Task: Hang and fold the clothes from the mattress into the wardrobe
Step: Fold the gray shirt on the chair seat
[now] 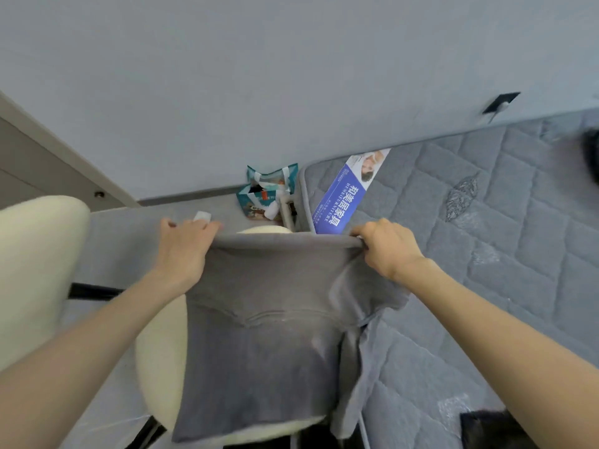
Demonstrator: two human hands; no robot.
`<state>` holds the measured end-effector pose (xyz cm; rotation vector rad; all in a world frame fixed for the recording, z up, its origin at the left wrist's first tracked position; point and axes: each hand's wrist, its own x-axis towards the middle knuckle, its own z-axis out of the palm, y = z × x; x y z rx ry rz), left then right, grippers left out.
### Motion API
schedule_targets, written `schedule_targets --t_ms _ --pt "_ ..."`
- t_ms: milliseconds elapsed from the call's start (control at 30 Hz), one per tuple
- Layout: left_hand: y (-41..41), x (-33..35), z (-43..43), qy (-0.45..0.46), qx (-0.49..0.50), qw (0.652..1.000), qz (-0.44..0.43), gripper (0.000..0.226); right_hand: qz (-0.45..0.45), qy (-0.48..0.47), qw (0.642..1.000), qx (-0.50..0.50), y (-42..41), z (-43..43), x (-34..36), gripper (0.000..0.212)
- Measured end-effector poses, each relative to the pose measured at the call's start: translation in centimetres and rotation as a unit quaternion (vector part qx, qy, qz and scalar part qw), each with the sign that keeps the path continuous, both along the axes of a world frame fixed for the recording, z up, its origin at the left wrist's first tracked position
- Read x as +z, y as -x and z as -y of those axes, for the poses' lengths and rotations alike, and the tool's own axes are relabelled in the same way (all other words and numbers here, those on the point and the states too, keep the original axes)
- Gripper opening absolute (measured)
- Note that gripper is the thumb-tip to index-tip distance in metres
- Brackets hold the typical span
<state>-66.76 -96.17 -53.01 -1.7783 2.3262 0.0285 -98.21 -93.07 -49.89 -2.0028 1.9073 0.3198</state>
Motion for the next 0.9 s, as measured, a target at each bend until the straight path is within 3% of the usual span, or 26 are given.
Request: schedule_targets --t_ms 100,200,333,600,767,900 --pt "-0.7 6.3 1.4 0.131 0.004 0.991 -0.023 0.045 -0.018 0.118 0.993 -0.001 -0.2 1.8 6.3 0.039" --pt "-1.3 13.1 1.5 0.204 0.008 0.977 -0.053 0.036 0.010 0.207 0.978 0.001 0.0 2.2 11.8 0.041" --pt "-1.4 19.6 -1.2 0.235 0.023 0.969 -0.071 0.052 0.028 0.234 0.972 0.019 -0.2 0.2 16.3 0.033" --pt "-2.6 25.6 -11.2 0.136 0.053 0.984 -0.103 0.041 -0.010 0.258 0.965 0.050 -1.2 -9.0 20.9 0.035" --pt "-3.0 26.6 -17.6 0.064 0.076 0.989 -0.109 0.018 -0.060 0.279 0.958 0.019 -2.4 -15.5 22.9 0.027" --pt "-3.3 26.8 -21.8 0.014 0.095 0.990 -0.102 0.018 -0.103 0.242 0.965 -0.017 -3.4 -20.4 22.9 0.023"
